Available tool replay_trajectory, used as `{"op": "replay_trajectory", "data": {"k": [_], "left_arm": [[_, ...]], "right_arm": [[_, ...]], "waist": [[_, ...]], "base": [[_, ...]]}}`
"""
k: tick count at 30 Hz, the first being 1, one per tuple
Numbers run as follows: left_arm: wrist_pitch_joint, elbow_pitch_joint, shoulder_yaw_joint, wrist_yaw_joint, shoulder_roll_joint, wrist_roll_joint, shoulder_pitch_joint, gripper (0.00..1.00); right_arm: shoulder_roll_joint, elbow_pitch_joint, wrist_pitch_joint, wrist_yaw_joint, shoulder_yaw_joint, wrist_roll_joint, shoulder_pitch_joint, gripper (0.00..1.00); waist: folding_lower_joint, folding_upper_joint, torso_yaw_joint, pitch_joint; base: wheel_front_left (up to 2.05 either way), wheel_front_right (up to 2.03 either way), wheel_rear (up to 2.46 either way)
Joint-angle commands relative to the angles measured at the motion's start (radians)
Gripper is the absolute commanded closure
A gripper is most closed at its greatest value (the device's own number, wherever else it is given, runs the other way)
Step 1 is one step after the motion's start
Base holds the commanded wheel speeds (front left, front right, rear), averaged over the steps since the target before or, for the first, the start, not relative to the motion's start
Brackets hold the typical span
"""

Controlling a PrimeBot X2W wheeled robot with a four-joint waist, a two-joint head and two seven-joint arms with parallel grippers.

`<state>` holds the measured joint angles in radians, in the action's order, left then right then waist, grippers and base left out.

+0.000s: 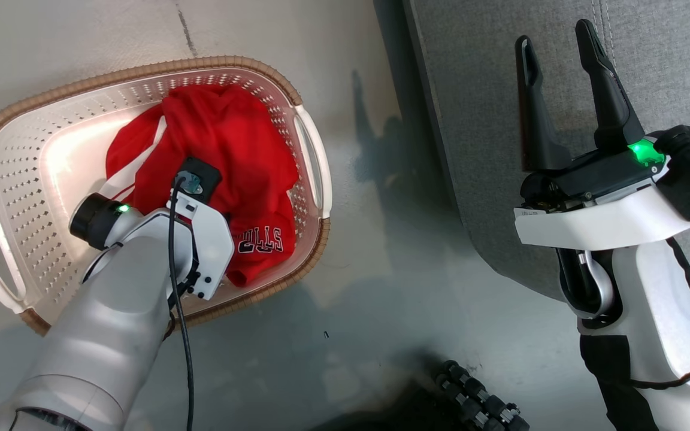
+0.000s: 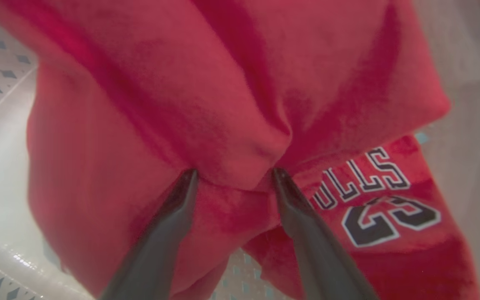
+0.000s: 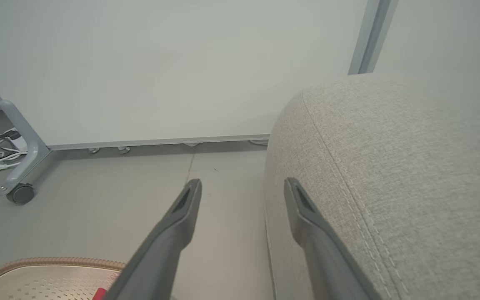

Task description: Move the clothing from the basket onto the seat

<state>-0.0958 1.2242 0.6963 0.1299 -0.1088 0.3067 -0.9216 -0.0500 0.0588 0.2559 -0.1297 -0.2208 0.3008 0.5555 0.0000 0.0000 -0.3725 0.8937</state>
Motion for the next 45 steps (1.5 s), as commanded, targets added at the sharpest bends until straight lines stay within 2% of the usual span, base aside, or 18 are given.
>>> {"op": "replay_trajectory", "data": {"k": [1,8,16,21,26,33,41,45], "left_arm": [[-0.013,0.013,0.004,0.001,-0.012,0.007,-0.019,1.00],[0.041,0.025,0.023,0.000,-0.022,-0.002,-0.029,1.00],[0.272,-0.014,0.006,-0.002,-0.003,0.035,0.052,1.00],[0.347,-0.078,-0.011,-0.003,0.013,0.066,0.111,1.00],[0.362,-0.227,-0.051,-0.020,0.026,0.094,0.185,1.00],[0.363,-0.499,-0.115,-0.037,0.001,0.091,0.328,1.00],[0.362,-0.730,-0.184,-0.059,-0.031,0.078,0.445,1.00],[0.363,-0.798,-0.207,-0.063,-0.040,0.081,0.477,1.00]], "right_arm": [[-0.002,0.002,0.006,-0.002,0.000,0.005,0.012,0.00],[-0.002,0.020,0.009,-0.002,0.007,-0.016,0.009,0.00],[-0.003,0.051,-0.006,-0.002,0.027,-0.056,-0.044,0.00],[-0.003,0.055,-0.030,-0.002,0.059,-0.068,-0.082,0.00],[-0.004,0.059,-0.057,-0.002,0.086,-0.068,-0.125,0.00],[-0.003,0.071,-0.102,-0.002,0.102,-0.077,-0.187,0.00],[-0.003,0.081,-0.147,-0.002,0.102,-0.075,-0.262,0.00],[-0.003,0.083,-0.161,-0.002,0.103,-0.070,-0.288,0.00]], "waist": [[0.0000,0.0000,-0.003,0.002],[0.0000,0.0000,0.007,-0.029],[0.0000,0.0000,0.079,-0.193],[0.0000,0.0000,0.141,-0.292],[0.0000,0.0000,0.206,-0.400],[0.0000,0.0000,0.283,-0.541],[0.0000,0.0000,0.338,-0.670],[0.0000,0.0000,0.350,-0.710]], "base": [[0.00,0.00,0.00],[0.00,0.00,0.00],[0.00,0.00,0.00],[0.00,0.00,0.00],[0.00,0.00,0.00],[0.00,0.00,0.00],[0.00,0.00,0.00],[0.00,0.00,0.00]]}}
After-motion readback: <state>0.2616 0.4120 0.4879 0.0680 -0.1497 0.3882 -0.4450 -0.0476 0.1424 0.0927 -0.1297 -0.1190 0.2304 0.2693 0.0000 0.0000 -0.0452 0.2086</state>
